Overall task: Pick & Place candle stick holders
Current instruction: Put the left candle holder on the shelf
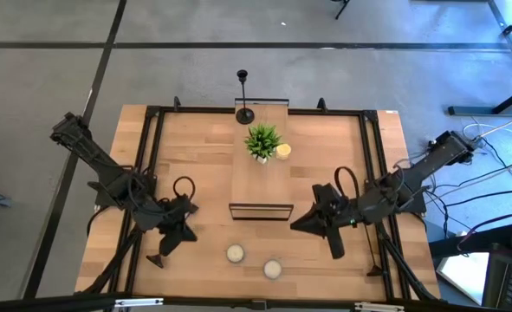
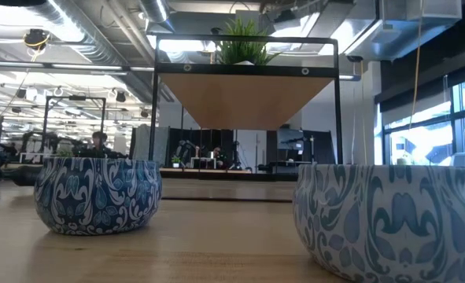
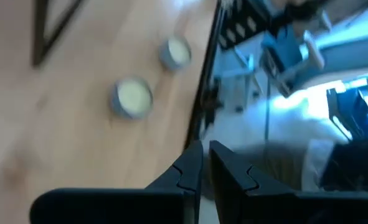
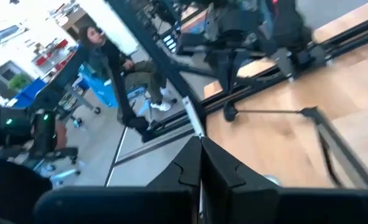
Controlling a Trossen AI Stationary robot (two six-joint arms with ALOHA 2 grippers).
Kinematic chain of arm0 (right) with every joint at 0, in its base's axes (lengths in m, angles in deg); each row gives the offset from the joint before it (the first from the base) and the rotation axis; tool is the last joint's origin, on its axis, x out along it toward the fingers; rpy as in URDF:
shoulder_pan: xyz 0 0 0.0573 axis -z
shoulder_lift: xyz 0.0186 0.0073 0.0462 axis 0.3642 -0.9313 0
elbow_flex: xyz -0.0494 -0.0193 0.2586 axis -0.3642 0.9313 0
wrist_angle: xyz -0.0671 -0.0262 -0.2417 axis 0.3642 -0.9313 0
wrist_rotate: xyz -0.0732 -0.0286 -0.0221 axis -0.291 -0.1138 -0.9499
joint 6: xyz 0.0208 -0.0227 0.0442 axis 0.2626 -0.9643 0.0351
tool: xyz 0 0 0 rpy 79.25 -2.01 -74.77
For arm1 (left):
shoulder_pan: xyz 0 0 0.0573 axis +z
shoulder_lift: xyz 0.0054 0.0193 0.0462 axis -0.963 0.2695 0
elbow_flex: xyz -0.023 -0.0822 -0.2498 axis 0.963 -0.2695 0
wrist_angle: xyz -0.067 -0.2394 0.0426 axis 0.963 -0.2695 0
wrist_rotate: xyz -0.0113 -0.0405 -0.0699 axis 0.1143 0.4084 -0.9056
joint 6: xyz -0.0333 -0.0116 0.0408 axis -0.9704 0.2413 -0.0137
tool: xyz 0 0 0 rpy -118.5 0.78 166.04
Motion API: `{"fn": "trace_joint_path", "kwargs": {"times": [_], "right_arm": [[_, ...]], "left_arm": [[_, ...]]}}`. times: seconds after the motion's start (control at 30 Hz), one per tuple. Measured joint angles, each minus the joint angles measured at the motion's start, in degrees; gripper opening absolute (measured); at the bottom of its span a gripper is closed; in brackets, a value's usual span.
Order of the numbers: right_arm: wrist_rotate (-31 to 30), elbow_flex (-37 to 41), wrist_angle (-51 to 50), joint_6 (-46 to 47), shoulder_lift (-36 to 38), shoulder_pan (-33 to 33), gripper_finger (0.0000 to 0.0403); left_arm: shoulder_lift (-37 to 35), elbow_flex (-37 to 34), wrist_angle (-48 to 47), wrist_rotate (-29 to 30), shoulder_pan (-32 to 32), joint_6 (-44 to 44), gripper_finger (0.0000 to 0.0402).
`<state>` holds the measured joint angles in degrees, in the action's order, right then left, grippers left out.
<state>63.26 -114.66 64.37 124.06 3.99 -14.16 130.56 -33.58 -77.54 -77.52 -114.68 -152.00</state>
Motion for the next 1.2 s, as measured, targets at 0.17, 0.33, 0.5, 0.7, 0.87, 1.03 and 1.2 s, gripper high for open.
{"fn": "trace_joint_path", "kwargs": {"times": [0.17, 0.33, 0.5, 0.7, 0.87, 1.03, 1.2], "right_arm": [[0.02, 0.00, -0.22, 0.60, -2.91, -1.66, 0.0029], [-0.01, 0.00, -1.08, 4.83, -6.05, -1.72, 0.0068], [-0.01, 0.00, -1.32, 8.82, -8.91, -1.56, 0.0114], [-0.55, 0.00, -1.29, 13.39, -10.84, -1.54, 0.0152], [-1.85, 0.02, -1.20, 15.17, -11.00, -1.54, 0.0167], [-3.66, 0.02, -0.82, 15.12, -11.00, -1.23, 0.0171], [-3.66, 0.02, -0.72, 14.93, -11.00, -0.35, 0.0172]], "left_arm": [[0.06, 0.00, -6.23, -1.65, -1.50, -5.36, 0.0033], [2.49, 0.00, -16.69, -5.57, -2.70, -11.14, 0.0073], [9.17, 0.00, -20.17, -15.69, -3.21, -11.86, 0.0121], [17.41, 0.00, -20.73, -10.97, -4.34, -11.08, 0.0158], [22.64, 0.00, -23.24, -6.32, -5.45, -13.21, 0.0170], [25.59, -0.01, -28.38, -7.16, -6.69, -16.90, 0.0176], [25.76, -2.41, -23.92, -8.17, -7.04, -18.96, 0.0177]]}}
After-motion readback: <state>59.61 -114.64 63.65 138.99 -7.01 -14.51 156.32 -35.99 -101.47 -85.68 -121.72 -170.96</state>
